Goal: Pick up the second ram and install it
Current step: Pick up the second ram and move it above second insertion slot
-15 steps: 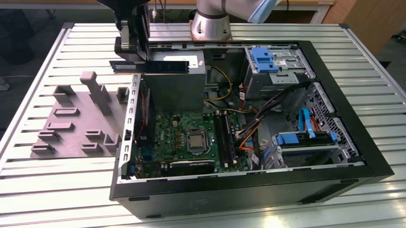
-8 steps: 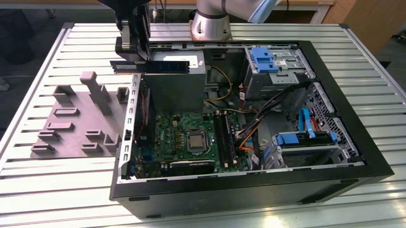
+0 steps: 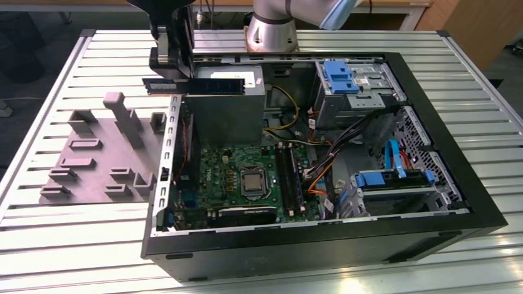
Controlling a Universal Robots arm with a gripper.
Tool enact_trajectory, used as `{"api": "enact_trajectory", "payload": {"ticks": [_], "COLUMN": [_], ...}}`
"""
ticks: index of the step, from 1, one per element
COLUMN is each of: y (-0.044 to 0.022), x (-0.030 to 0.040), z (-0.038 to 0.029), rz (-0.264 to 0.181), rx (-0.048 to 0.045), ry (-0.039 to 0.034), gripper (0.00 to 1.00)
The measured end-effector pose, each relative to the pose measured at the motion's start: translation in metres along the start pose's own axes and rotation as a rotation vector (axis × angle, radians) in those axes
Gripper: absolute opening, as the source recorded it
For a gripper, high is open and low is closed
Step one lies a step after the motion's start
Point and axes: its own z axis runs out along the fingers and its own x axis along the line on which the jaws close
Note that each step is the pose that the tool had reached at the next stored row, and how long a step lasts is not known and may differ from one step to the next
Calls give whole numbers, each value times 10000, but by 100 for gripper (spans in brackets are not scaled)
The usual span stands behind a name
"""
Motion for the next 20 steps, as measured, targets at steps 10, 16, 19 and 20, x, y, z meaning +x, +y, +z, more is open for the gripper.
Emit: {"api": "enact_trajectory", "payload": {"ticks": [10,16,19,20], "y": [-372,-594,-733,-777], "x": [-18,-29,-36,-38], "z": [13,34,47,52], "rz": [-12,-125,-128,-131], "rx": [0,-2,-3,-2], "ry": [0,-1,0,-1], "gripper": [14,14,14,14]}}
